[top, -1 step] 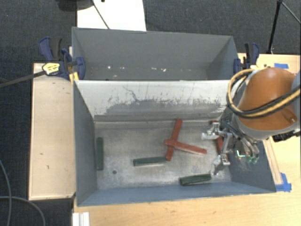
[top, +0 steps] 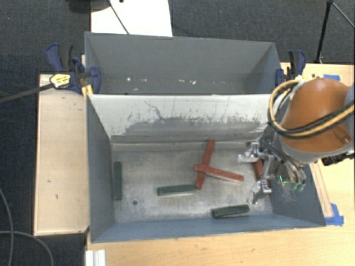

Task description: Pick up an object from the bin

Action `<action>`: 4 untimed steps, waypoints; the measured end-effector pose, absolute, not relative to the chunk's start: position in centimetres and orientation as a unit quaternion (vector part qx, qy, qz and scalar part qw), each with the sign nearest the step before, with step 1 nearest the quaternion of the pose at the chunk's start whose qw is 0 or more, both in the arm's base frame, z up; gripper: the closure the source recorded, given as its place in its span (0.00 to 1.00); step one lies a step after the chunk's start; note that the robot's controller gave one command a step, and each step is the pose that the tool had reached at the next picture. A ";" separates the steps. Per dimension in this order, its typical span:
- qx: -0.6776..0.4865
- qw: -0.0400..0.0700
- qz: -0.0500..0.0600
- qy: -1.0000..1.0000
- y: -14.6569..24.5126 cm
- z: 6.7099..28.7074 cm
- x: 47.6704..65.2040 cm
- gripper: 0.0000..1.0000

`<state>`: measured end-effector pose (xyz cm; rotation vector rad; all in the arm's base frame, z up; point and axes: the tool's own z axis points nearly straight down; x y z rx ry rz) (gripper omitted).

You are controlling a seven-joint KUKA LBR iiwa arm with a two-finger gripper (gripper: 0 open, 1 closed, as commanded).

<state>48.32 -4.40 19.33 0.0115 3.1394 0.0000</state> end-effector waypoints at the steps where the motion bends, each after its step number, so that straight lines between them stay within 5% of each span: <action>1: 0.014 0.002 0.000 1.000 -4.1 7.3 50.4 1.00; 2: 0.013 0.007 0.000 1.000 -4.0 7.3 50.6 0.00; 3: 0.013 0.007 0.000 1.000 -4.1 7.3 50.6 0.00; 4: -0.017 0.001 0.000 1.000 2.9 8.1 54.3 1.00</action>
Offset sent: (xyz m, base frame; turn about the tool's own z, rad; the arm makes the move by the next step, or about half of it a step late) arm 0.0000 0.0000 0.0000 0.0000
